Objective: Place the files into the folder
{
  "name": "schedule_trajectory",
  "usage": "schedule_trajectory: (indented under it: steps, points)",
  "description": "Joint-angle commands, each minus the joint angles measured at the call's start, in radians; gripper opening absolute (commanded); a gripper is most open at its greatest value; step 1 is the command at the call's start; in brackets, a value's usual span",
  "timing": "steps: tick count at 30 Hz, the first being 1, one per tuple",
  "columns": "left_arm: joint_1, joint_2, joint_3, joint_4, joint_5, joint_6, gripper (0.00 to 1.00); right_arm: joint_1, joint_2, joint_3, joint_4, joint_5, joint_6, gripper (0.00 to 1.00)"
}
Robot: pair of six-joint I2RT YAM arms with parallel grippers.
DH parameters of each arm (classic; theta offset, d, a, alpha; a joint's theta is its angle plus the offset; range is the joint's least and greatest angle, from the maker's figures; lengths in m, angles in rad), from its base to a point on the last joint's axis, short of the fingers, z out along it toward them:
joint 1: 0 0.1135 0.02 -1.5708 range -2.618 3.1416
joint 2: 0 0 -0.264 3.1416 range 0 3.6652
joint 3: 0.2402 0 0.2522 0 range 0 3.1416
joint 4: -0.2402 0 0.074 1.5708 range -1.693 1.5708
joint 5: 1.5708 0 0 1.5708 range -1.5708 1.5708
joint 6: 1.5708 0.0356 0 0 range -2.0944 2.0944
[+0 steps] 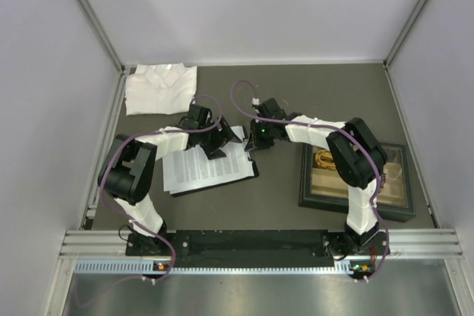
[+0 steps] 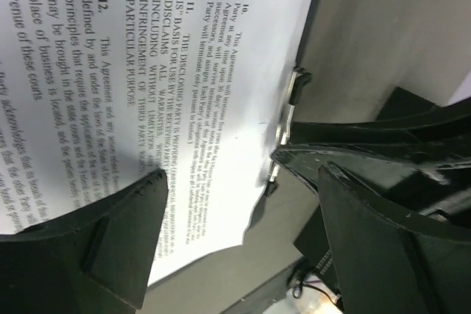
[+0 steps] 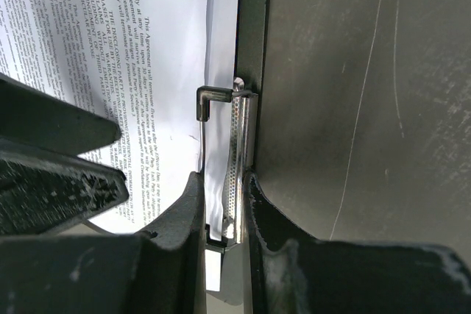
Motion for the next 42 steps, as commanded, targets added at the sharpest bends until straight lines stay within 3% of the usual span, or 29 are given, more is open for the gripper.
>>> schedule_trajectory:
  steps: [1,20,29,34,38,39,42]
  points:
    - [0.002,0.024,0.02,0.047,0.007,-0.027,0.88,0.007,0.076,-0.032,-0.06,0.04,-0.019,0.0]
    - [-0.018,0.058,0.023,0.145,0.063,-0.061,0.88,0.007,0.083,-0.025,-0.062,0.033,-0.02,0.0]
    - [0.012,-0.164,0.087,-0.093,-0.028,0.092,0.96,0.007,0.085,-0.023,-0.065,0.033,-0.02,0.0]
    - [0.126,-0.282,0.086,-0.257,-0.04,0.151,0.98,0.007,0.085,-0.023,-0.065,0.033,-0.02,0.0]
    - [0.27,-0.367,0.081,-0.517,-0.205,0.232,0.98,0.006,0.085,-0.023,-0.065,0.032,-0.02,0.0]
    - [0.335,-0.379,0.08,-0.547,-0.297,0.246,0.98,0.007,0.085,-0.025,-0.063,0.03,-0.02,0.0]
    - [0.472,-0.419,0.023,-0.59,-0.367,0.295,0.98,0.004,0.087,-0.025,-0.062,0.027,-0.02,0.0]
